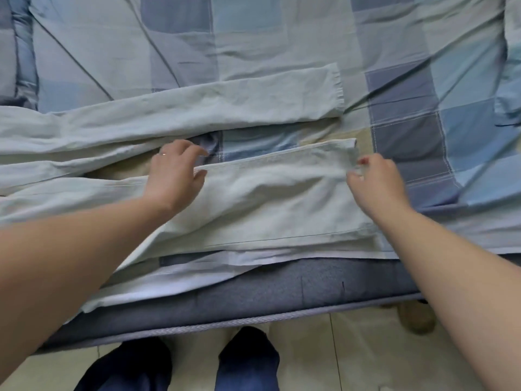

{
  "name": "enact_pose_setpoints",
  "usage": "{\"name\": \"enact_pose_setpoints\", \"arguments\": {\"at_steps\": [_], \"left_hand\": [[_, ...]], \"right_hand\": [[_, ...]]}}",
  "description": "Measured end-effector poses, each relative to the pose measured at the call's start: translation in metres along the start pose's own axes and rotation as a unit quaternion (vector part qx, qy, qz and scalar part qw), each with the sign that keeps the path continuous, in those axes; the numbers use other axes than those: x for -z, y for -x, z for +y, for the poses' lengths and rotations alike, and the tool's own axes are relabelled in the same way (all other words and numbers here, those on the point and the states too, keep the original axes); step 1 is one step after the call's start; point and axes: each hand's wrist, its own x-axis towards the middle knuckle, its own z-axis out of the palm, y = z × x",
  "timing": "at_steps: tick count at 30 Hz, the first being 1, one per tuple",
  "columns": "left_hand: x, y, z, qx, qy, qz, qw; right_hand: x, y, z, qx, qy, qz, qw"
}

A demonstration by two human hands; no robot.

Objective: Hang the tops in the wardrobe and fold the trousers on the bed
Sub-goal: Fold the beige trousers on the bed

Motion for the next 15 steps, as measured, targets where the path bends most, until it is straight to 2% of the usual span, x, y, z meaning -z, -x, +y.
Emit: {"name": "enact_pose_setpoints", "arguments": {"at_steps": [1,3,5,7,11,13,15], "left_hand": [[-0.006,0.012,0.005,-0.023,0.003,0.0,1.0],[-0.019,0.039,0.015,-0.055,0.022,-0.054,0.997],[-0.033,0.065,0.021,-0.078,0.027,-0.143,0.986],[-0.045,0.086,0.023,-0.084,0.023,-0.174,0.981],[-0.062,0.106,0.024,-0.052,0.035,-0.138,0.988],[-0.068,0.108,0.021,-0.053,0.023,-0.106,0.993],[-0.069,0.109,0.018,-0.047,0.006,-0.084,0.995]], "right_hand": [[-0.007,0.013,0.007,0.02,-0.006,-0.004,1.0],[-0.021,0.041,0.023,0.072,0.017,-0.057,0.996],[-0.038,0.064,0.037,0.156,0.073,-0.132,0.976],[-0.056,0.076,0.043,0.256,0.11,-0.156,0.948],[-0.085,0.079,0.031,0.344,0.175,-0.148,0.911],[-0.096,0.075,0.023,0.36,0.238,-0.135,0.892],[-0.097,0.069,0.019,0.349,0.257,-0.129,0.892]]}}
